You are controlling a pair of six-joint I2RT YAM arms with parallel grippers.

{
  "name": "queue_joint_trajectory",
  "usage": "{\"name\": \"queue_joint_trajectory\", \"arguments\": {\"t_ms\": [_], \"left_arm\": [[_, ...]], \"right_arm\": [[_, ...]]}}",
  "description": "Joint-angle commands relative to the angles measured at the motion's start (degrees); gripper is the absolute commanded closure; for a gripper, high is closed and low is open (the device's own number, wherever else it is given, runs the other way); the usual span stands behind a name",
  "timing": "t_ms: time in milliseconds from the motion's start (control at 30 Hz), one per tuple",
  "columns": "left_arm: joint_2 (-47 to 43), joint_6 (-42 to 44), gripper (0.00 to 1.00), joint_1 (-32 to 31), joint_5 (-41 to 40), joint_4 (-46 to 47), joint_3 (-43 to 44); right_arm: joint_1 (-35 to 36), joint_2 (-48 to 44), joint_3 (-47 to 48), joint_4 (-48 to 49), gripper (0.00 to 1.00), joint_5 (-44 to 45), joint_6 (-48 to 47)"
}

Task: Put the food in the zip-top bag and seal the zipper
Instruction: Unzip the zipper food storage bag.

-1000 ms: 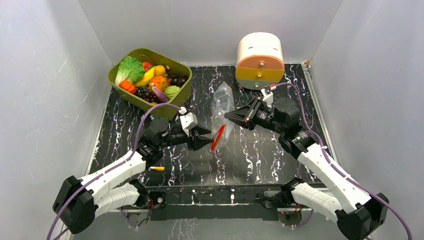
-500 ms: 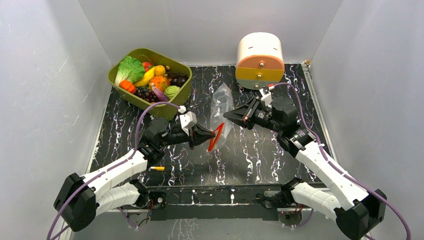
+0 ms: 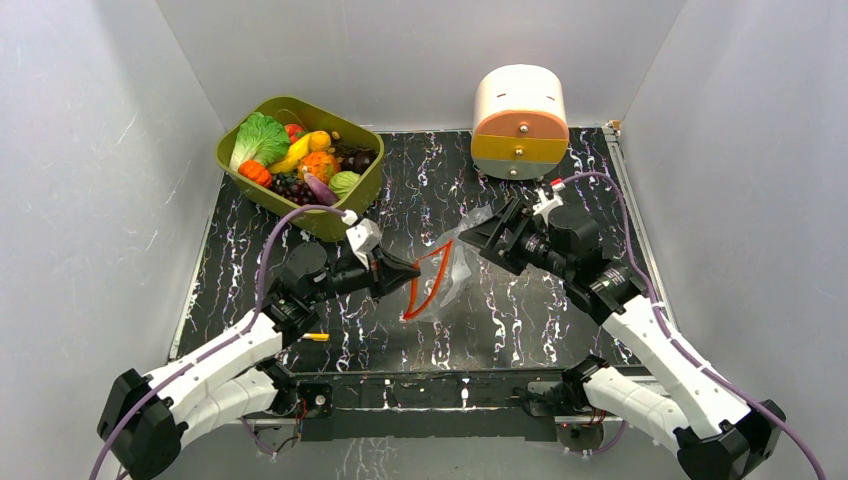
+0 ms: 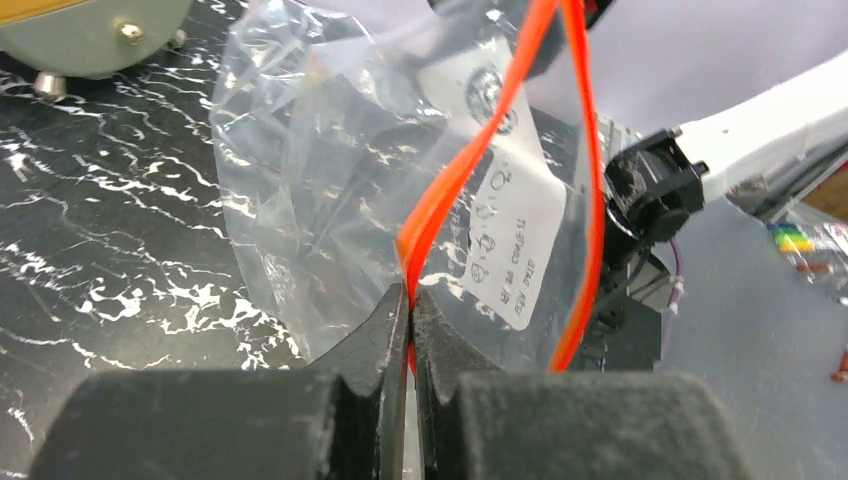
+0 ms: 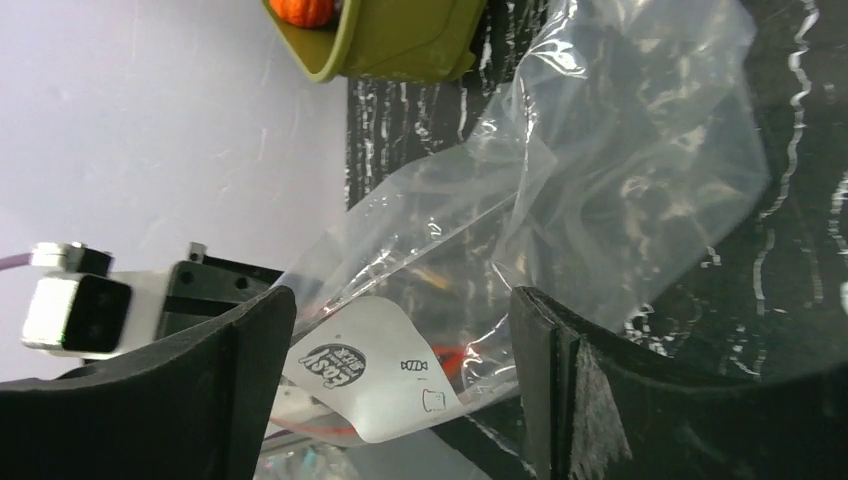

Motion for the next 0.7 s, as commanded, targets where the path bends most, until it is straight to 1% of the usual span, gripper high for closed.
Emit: {"name": "queue_joint_trajectory", "arguments": {"t_ms": [0,67,167,233,267,367,467,667], "left_arm": [[-4.12,-6.39,1.00,-0.22,-8.89,-5.20,1.05],[-4.24,-8.50,1.00,-0.27,-11.02,-8.65,2.38],[-3.22,-14.36,1.00,-0.27,-13.79,-14.33,6.07],[-2.01,-19.75,1.00,-0.27,-17.59,-17.95,9.34],[-0.19,-25.23,1.00,-0.26,-21.40,-19.25,12.19],[1.46,-25.60,1.00,-0.27,-23.31,-20.25,14.22],[3.37,-26.43,1.00,-0.25,-24.65,-21.77,16.99],[6.05,-27.68,1.00,-0.20,-21.30,-19.97,19.10]], "right_arm": [[0.11,-1.48,2.78,-5.95,0.21,5.56,-7.68],[0.17,-0.79,4.37,-8.84,0.19,6.91,-9.61],[0.64,-0.20,6.84,-9.40,0.19,8.63,-10.72],[2.08,0.21,9.41,-9.57,0.18,10.80,-11.66],[4.08,0.69,11.48,-7.48,0.19,12.88,-15.24],[4.72,2.16,13.27,-6.93,0.20,13.62,-17.46],[6.14,3.74,14.13,-5.92,0.22,13.83,-17.47],[12.75,7.52,16.44,-5.23,0.22,18.25,-17.45]]}}
